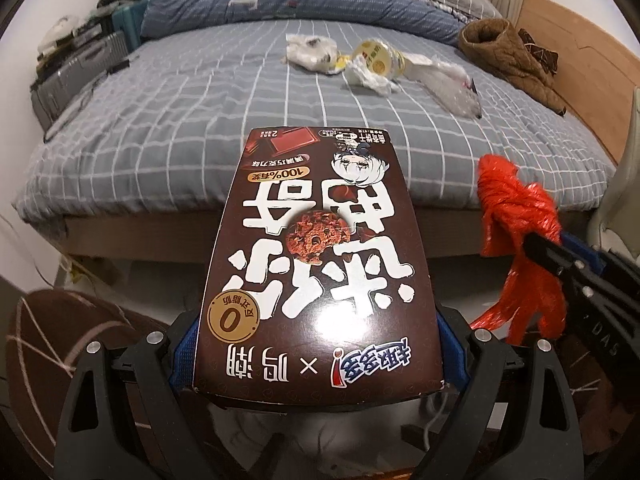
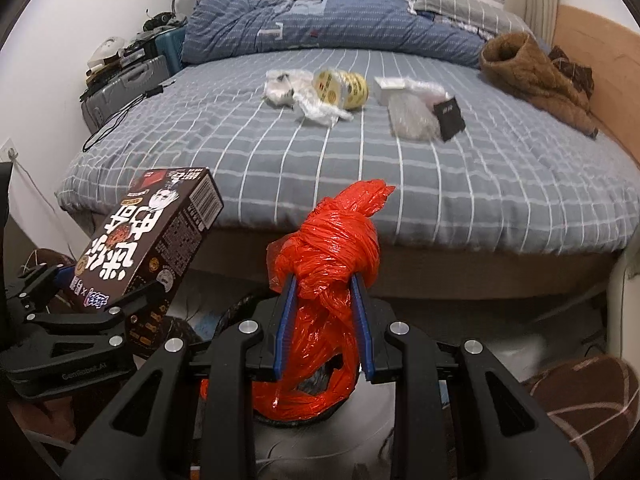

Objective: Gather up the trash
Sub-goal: 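Carry the brown box and red bag off the bed toward the black bin, then open the left tool over the bin while the right tool releases the red bag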

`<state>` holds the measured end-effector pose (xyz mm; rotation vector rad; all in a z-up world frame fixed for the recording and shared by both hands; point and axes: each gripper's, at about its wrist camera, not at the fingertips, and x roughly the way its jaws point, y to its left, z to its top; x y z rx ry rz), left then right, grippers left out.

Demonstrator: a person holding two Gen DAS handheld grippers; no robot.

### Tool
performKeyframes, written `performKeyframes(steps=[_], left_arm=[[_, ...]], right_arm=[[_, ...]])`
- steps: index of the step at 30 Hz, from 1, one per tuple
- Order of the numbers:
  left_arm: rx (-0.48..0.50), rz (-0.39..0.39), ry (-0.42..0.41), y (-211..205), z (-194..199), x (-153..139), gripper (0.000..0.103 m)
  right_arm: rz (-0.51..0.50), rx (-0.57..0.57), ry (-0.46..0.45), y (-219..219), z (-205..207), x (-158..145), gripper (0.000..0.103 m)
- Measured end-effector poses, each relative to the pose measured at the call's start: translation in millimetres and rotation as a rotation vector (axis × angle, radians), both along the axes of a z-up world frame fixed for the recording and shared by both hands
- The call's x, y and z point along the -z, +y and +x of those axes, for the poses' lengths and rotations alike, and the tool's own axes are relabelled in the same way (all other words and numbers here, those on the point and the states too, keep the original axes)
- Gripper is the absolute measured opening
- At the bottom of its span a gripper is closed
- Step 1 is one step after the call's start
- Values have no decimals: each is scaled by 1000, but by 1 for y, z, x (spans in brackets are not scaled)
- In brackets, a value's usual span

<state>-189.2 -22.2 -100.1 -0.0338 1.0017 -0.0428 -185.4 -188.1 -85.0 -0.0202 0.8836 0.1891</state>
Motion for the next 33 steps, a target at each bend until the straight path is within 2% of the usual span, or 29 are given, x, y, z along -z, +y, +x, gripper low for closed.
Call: performKeyframes(steps=[8,17,19,33], left_arm=[[8,0,29,-3,9,29,89],[27,0,125,-9,33,72,89],[25,-20,156,-6,37,82,89],[55,7,296,-20,69,139,89]], right_arm=[[6,13,91,-8,4,35,26],[0,23,203,-11,25,81,26],[6,24,227,-10,30,90,26],[-12,9,315,-7,53,134,26]])
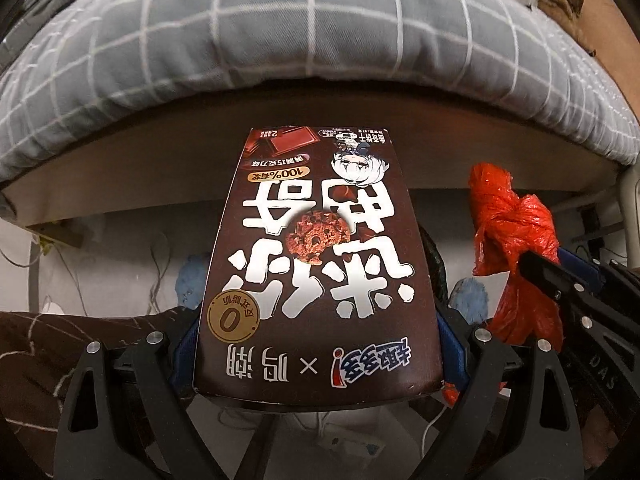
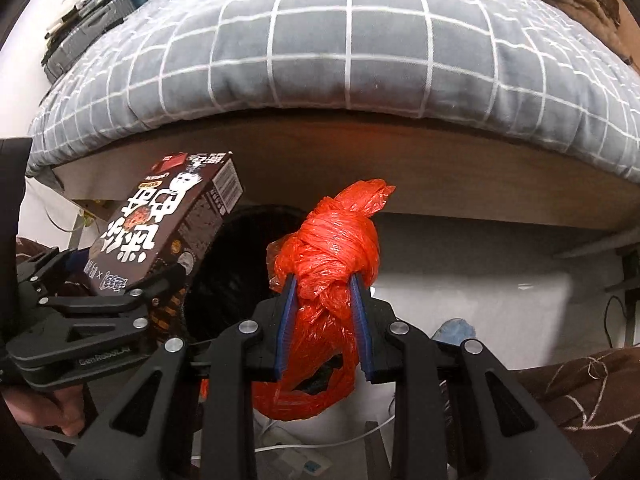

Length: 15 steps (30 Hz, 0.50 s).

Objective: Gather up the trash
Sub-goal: 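Open the left tool over the bin while the right tool releases the red bag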

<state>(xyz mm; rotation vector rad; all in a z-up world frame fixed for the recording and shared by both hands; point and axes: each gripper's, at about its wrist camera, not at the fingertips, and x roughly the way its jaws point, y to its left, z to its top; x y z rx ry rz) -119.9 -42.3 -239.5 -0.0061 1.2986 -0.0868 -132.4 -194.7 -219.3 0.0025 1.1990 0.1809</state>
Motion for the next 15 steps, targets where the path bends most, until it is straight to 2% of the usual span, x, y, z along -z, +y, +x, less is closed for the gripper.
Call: performKeyframes(steps=[9,15], left_arm=[[51,13,54,-20,18,19,89],[49,52,58,-16,24,27,95]], right_arm=[[-5,21,36,-6,7,14,26],[-1,26,43,-6,9,14,26]])
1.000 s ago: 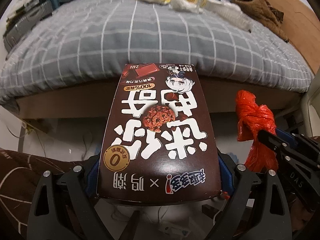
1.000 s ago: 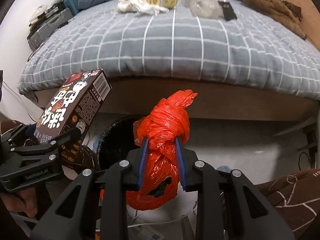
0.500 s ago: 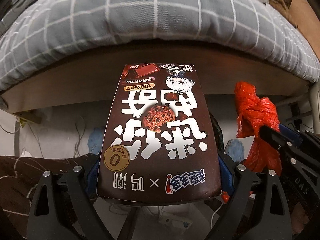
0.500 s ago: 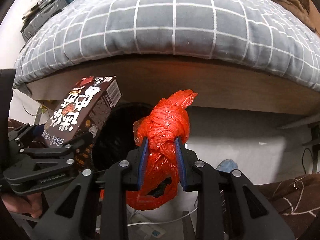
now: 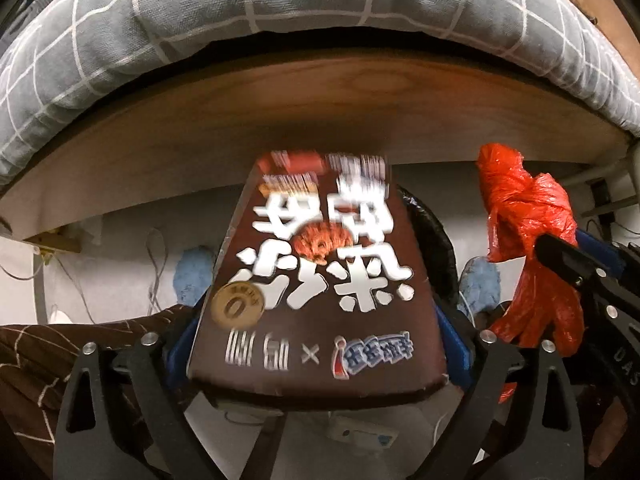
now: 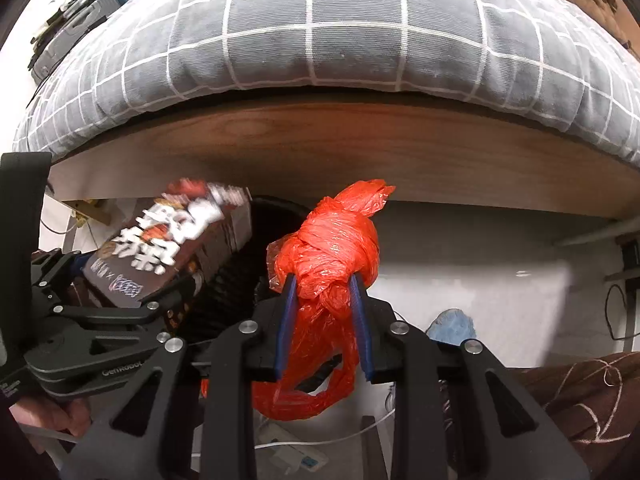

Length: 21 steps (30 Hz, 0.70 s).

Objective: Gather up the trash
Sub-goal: 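Open the left tool over the bin while the right tool releases the red bag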

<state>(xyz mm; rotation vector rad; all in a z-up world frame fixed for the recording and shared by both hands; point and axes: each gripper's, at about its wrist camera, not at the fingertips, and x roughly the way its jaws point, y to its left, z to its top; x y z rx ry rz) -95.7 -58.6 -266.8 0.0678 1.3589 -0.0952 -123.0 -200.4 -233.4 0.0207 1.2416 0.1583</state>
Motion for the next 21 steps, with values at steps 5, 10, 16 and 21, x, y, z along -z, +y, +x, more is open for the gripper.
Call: performKeyframes(steps=[5,10,16,21], left_arm=[[-30,-12,-50,12,2,-7,97],[-76,-40,-72,32,-2,-14,97],[-127,-39,-88,62,-12,-16,97],[-157,-29,-96,81,-17,-12,97]], right_arm=[[19,-19,2,11,3,-2,26],[26,-61,2,34,8,-2,26],[30,-107,21,57,12,3,26],[32,-148,48,76,12,12,26]])
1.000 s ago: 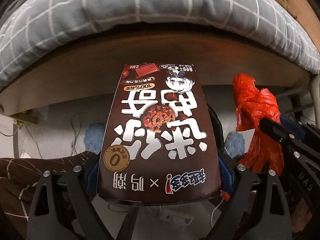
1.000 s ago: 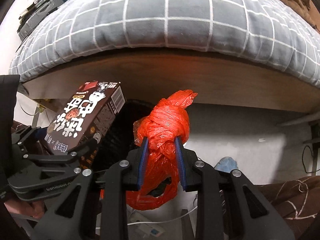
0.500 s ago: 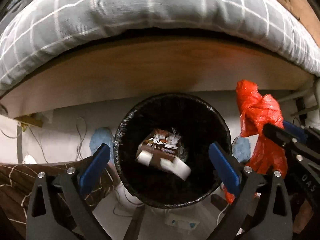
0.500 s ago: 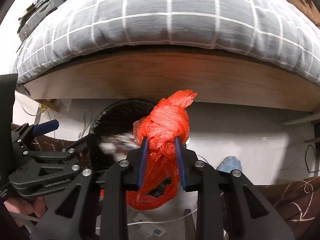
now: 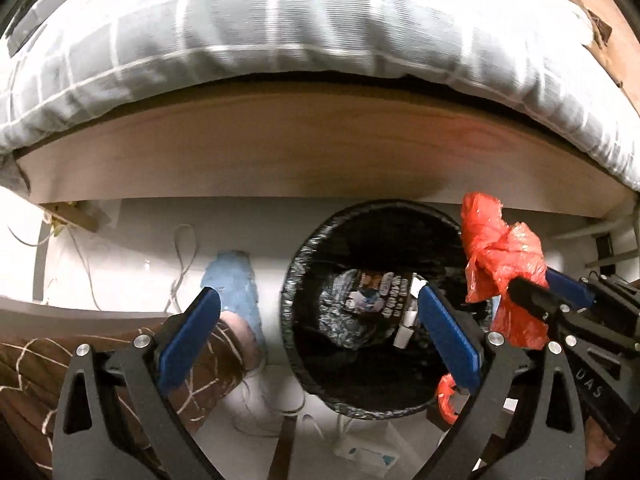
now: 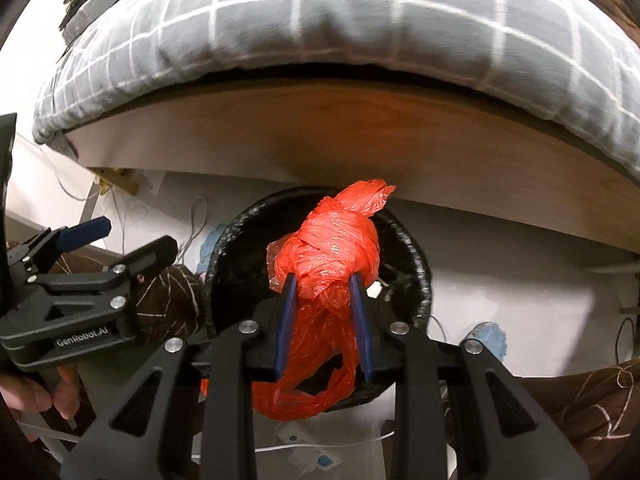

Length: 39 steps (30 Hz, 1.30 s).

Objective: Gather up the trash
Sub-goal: 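Open the left tool over the bin while the right tool releases the red bag, then move both tools back over the remaining trash on the bed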

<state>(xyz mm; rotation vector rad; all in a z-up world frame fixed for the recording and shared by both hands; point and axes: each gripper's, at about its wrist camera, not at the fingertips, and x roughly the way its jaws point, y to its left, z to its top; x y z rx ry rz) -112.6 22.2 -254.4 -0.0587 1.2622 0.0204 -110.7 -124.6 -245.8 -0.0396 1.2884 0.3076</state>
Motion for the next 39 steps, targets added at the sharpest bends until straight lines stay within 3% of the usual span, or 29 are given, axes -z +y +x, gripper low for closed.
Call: performKeyframes(steps=[6,9,15,17,23,26,39], left_arm=[[-33,-2,5,18,0,1,97],[-37,-3,6,24,-1,4,97],[-43,-5,-1,23,-1,5,97],[-42,-4,-3,24,-1,4,97],[-38,0,-32,19,-1,-7,97],[-26,6,-59,16,-2,-15,97],[9,-4,-189,2,-5,-70,97]], right_arm=[[-9,-47,23,18,0,10,27],[-12,-35,20,20,1,12,33],[-13,-10,6,19,2,11,54],[-19,4,-8,16,4,9,66],[-42,44,-87,2,6,-5,88],[-55,73,-130,-6,7,-15,94],[-84,172,-349,-42,2,-87,95]])
